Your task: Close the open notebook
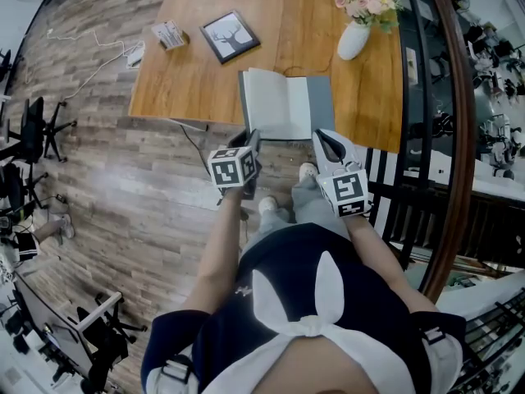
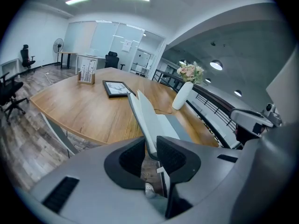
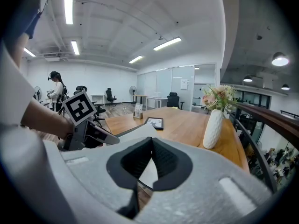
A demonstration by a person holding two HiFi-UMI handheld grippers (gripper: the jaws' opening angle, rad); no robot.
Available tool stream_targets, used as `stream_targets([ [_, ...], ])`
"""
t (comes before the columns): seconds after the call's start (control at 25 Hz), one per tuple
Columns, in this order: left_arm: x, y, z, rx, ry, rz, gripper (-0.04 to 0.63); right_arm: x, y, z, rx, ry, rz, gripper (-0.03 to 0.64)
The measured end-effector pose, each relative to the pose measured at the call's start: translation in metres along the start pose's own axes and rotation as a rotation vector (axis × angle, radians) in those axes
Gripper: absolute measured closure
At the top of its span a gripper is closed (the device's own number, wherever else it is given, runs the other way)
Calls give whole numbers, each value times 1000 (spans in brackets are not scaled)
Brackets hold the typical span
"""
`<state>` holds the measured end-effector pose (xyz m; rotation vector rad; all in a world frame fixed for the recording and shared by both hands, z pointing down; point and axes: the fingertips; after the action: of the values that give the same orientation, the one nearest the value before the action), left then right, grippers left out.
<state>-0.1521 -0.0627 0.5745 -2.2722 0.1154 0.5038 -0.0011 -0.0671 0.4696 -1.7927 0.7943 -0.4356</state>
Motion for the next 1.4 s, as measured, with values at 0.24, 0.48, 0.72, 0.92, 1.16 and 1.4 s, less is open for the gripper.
stream_targets([
  [0.24,7,5,-2,-3,3,-52,503,3,-2,1,-3,0,-9,618],
  [0.48,16,13,0,5,-5,-70,503,7,-7,3,2,-6,-11,618],
  [0.72,32,21,2,12,-23,-117,503,8,-10,6,-5,-5,-20,618],
  [0.92,39,22,-1,18,-30,-144,503,9,-12,6,-8,-9,-24,618],
  [1.16,53,19,-3,7,-40,-225,502,11,-17,8,-14,-13,-35,618],
  [1.4,63,16,-1,-14,-51,-259,500,10,-18,10,-21,-14,-42,618],
])
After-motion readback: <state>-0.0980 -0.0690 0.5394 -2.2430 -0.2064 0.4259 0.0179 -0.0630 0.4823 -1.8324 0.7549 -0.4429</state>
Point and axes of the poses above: the fingertips, and each gripper's own axes: z backward along the fingers, x to its right, y out of its top, and after that the axes turned 2 degrees about x, right-handed
